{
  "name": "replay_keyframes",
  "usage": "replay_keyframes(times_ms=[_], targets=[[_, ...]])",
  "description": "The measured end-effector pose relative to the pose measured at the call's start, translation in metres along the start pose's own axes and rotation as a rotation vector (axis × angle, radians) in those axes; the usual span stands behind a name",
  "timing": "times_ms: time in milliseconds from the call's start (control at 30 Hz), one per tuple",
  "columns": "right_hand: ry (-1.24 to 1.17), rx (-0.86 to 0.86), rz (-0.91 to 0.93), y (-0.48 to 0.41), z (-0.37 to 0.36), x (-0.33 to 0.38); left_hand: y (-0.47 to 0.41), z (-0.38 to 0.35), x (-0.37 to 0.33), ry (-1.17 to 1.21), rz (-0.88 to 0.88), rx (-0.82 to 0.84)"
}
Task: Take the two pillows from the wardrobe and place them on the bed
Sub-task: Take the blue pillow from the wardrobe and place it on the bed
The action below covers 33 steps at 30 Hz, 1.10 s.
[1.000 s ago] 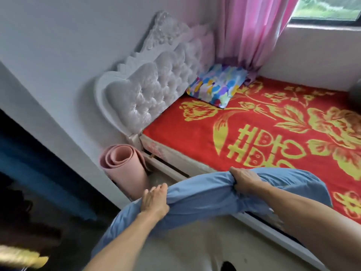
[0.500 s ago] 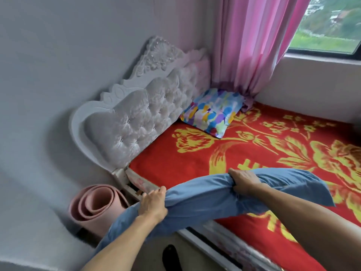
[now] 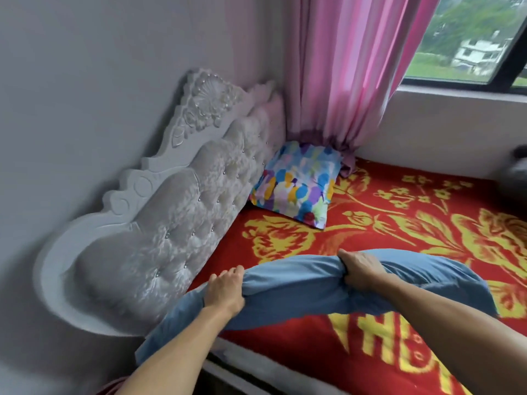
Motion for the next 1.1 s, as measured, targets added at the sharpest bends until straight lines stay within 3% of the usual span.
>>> replay_keyframes(times_ms=[233,567,767,967,1100], targets=[[0.035,-0.025,0.003,-0.042,0.038,0.043,-0.028,0.017,0.048,0.043,-0.002,-0.075],[0.129,-0.145,0.288,-0.133,0.048,0.186,0.0,-0.028,0.142,0.185,0.338,-0.165],[0.141,-0.272,0.425,-0.182,0.056,0.238,-0.005,-0.059,0.147,0.198,0.43,-0.197],[0.098,-0.365,0.52,-0.242,0.032,0.245,-0.051,-0.12,0.126,0.269,0.398,-0.021],[0.016,-0.317,0.426,-0.299,-0.026,0.207,-0.091,-0.167,0.099,0.342,0.309,0.039]])
Point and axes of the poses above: each hand's wrist, its own y-axis away from the middle knuckle, its own z-axis out of the back of the hand, x = y × z, the point moved 9 cm from there along -y, towards the middle knuckle, and after that the axes turned 14 degrees about -z, right-handed, at the moved point
